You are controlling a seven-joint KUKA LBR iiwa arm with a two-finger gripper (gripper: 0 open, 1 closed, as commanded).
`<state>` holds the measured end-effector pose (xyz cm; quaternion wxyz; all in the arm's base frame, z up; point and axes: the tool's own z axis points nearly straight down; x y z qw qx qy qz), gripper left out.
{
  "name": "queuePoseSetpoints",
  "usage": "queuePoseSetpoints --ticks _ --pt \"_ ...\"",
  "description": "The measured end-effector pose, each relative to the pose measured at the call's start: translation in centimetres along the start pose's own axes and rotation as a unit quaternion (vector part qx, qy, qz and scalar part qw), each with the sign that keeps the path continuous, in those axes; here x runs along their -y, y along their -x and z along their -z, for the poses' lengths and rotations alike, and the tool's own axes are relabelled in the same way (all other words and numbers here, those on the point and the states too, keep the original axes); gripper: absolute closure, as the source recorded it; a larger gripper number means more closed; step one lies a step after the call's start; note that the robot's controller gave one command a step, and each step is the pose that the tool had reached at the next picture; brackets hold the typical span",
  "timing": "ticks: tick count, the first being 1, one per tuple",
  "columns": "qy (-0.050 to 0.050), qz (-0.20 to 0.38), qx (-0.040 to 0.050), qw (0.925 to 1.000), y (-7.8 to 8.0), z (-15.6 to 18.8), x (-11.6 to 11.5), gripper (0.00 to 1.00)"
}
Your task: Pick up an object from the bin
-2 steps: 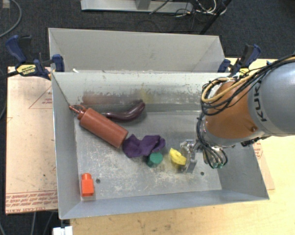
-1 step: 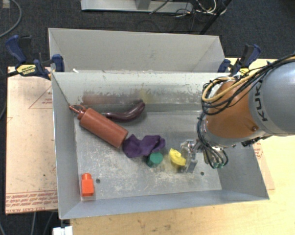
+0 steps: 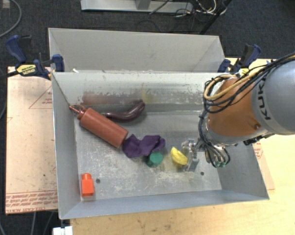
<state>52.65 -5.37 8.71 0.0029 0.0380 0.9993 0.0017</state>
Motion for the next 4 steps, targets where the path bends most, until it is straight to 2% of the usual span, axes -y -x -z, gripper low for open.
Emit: queuePoseSetpoints --ticks 2,4 --pt "0.0 0.0 -0.0015 1.0 -0.1 3.2 0.0 1.0" --pt "0.0 0.0 0.0019 1.0 0.1 6.2 0.0 1.0"
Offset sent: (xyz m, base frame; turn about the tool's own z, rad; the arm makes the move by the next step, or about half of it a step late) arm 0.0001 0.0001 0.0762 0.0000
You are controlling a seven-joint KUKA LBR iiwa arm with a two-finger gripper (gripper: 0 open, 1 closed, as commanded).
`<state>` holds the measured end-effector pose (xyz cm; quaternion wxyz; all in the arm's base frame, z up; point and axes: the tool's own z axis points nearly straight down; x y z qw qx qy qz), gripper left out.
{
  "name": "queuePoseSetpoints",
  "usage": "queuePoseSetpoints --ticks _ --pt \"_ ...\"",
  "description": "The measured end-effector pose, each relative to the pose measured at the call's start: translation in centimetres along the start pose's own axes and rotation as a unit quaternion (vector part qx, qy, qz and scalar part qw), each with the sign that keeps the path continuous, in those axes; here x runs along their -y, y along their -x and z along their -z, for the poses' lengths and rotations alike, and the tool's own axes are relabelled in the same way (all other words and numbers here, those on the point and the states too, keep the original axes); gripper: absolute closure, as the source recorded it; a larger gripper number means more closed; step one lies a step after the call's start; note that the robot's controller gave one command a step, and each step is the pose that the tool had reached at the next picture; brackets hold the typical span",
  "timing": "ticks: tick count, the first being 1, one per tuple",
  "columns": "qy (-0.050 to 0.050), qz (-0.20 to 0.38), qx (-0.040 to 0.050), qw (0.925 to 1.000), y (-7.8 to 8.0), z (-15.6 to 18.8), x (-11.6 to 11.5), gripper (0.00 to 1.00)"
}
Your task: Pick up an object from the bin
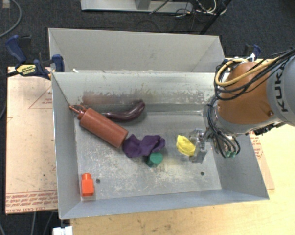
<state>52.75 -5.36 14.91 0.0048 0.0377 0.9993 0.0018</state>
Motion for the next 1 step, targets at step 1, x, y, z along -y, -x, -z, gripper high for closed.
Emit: queuePoseSetpoints --ticks 1 --pt "0.0 0.0 -0.0016 1.0 -0.05 1.0 -0.01 1.0"
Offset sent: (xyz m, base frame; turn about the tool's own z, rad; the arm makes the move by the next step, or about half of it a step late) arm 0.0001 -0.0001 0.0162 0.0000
